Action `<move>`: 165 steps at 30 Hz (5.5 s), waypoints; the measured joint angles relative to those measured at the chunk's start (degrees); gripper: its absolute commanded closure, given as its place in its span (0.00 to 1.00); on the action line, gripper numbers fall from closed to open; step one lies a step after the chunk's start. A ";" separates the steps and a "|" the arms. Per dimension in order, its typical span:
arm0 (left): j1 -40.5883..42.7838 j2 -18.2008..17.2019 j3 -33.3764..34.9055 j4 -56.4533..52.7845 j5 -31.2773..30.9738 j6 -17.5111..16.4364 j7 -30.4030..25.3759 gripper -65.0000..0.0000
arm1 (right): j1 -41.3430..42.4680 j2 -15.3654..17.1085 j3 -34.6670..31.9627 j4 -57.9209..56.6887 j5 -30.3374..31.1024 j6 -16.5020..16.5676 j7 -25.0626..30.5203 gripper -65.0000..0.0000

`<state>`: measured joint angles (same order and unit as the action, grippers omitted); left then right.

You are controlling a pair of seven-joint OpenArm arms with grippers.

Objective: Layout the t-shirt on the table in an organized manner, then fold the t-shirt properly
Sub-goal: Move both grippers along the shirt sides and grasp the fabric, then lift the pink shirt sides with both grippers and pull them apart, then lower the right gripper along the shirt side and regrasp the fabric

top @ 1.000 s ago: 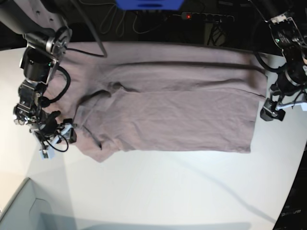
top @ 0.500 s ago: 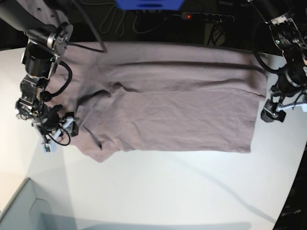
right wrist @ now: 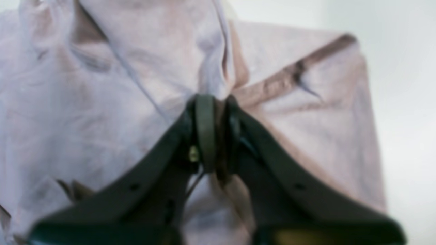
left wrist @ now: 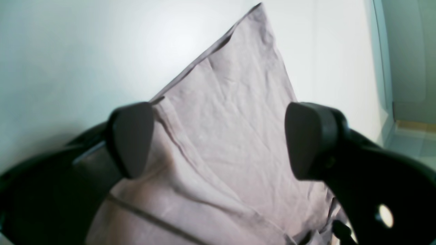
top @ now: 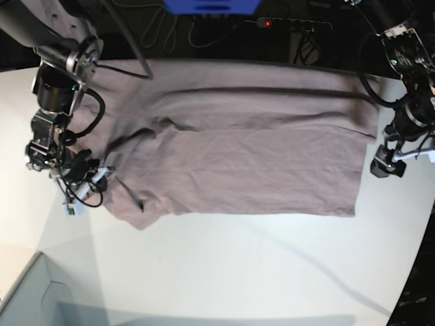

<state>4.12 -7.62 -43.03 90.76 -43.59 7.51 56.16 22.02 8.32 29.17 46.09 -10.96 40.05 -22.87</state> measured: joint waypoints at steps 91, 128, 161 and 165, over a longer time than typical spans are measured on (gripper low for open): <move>-31.01 -9.64 48.89 -58.25 9.55 0.02 -42.51 0.09 | 7.13 8.70 -6.54 -26.56 0.72 -18.56 28.87 0.71; -24.39 -13.16 57.48 -40.39 -0.85 0.85 -47.63 1.00 | -2.93 6.58 -6.29 -4.68 0.90 -18.43 27.45 1.00; 2.03 -14.10 43.54 -20.11 -1.29 0.22 -47.43 0.89 | -29.03 2.97 -1.22 17.73 10.34 -14.38 24.90 0.82; 2.03 -14.12 43.54 -19.58 -1.31 0.24 -47.45 0.66 | -29.11 3.13 -0.87 18.23 10.16 -14.38 21.68 0.61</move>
<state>6.15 -21.74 0.51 71.18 -44.91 7.75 8.71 -7.09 11.44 28.29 64.31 -0.80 25.67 -1.19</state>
